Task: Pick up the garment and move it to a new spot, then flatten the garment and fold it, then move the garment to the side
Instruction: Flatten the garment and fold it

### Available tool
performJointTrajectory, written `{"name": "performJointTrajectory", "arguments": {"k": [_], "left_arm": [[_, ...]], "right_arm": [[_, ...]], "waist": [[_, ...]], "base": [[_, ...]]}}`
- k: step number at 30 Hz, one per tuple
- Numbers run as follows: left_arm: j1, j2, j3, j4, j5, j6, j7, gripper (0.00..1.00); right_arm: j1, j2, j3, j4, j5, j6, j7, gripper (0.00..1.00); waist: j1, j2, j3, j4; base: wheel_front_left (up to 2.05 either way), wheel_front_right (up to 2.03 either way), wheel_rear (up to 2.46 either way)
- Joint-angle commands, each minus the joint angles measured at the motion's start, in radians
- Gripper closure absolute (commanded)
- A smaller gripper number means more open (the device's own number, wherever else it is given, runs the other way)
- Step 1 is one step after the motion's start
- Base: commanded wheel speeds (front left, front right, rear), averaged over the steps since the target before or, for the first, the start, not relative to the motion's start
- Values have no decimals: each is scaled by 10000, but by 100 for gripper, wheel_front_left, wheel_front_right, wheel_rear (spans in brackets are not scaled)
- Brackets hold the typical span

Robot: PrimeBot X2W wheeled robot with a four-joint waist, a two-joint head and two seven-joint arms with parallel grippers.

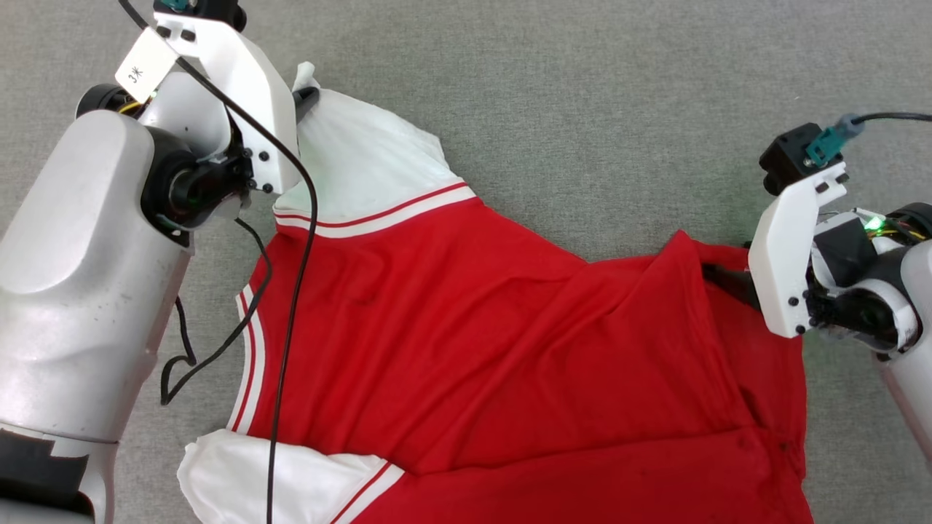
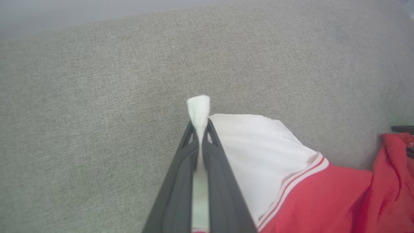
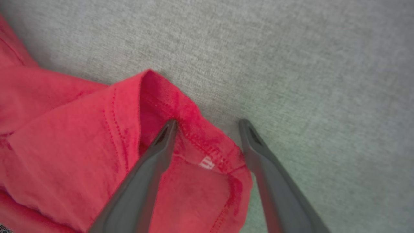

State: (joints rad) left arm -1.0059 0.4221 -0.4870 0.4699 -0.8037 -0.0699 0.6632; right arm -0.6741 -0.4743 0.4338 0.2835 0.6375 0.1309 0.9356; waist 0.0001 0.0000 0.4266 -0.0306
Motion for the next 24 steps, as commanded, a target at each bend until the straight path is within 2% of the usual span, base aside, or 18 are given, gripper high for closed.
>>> {"name": "performJointTrajectory", "arguments": {"k": [1, 2, 3, 7, 14, 20, 24], "left_arm": [[128, -6, -24, -26, -25, -43, -80, 100], [152, 7, -24, -21, -46, -67, -103, 100], [174, 22, -27, -1, -53, -86, -150, 100], [276, 66, -45, 86, 6, -135, -398, 100], [485, 185, 227, 82, 55, -136, -1338, 100], [1243, 443, 609, -354, -135, 39, -2010, 100], [2296, 743, 954, -917, -354, 261, -2456, 100]], "right_arm": [[275, -2, 362, 424, 99, -4, 368, 0], [278, -50, 566, 612, 168, -4, 583, 64], [287, -79, 688, 813, 298, -4, 793, 100], [-131, -143, 841, 935, 546, -7, 726, 100], [-789, -318, -108, 556, 535, -7, -819, 100], [-83, -446, -916, 342, 339, -7, -1738, 100], [722, -365, -1431, 94, 224, -7, -2158, 100]], "waist": [[-1, 0, 16, 38], [-1, 0, 15, 61], [-1, 0, 4, 83], [-1, 0, -140, 152], [-1, 0, -628, 272], [-1, 0, -1123, 362], [-1, 0, -1518, 395]], "base": [[0, 0, 0], [0, 0, 0], [0, 0, 0], [0, 0, 0], [0, 0, 0], [0, 0, 0], [0, 0, 0]]}}
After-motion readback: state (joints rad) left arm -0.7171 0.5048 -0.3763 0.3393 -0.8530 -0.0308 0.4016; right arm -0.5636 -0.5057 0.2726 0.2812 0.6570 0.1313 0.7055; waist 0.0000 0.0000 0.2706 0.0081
